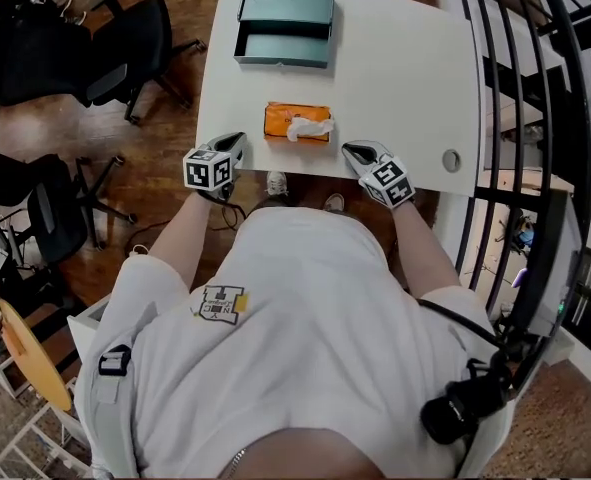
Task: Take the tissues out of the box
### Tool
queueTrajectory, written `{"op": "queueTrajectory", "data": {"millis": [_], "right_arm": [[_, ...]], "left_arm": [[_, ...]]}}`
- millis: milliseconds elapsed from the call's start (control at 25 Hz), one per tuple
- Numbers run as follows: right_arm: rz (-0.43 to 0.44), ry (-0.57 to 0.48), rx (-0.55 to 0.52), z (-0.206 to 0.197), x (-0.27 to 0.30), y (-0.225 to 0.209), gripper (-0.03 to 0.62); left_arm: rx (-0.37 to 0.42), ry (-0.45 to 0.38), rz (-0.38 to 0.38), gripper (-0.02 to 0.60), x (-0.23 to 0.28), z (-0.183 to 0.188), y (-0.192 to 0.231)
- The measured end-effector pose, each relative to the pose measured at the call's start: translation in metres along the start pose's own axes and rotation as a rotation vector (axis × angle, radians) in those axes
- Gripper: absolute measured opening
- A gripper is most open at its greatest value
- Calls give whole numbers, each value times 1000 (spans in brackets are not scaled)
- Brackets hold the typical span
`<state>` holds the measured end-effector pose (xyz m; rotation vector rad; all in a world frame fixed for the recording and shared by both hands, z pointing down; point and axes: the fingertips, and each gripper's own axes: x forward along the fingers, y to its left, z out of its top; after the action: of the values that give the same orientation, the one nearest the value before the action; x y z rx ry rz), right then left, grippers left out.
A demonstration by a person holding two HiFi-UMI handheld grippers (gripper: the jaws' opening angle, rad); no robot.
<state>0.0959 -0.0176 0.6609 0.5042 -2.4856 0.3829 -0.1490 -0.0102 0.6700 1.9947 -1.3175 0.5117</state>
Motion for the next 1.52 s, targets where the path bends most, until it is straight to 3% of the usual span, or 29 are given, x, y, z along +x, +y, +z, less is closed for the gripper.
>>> {"op": "queueTrajectory", "data": {"millis": [440,1520], "right_arm": [[-24,24,-27,-4,3,1,0],[-35,45,-35,-4,6,2,0]], "left_arm": [[127,78,18,0,11,-8,-10],[96,63,-2,0,9,-2,-8]]}}
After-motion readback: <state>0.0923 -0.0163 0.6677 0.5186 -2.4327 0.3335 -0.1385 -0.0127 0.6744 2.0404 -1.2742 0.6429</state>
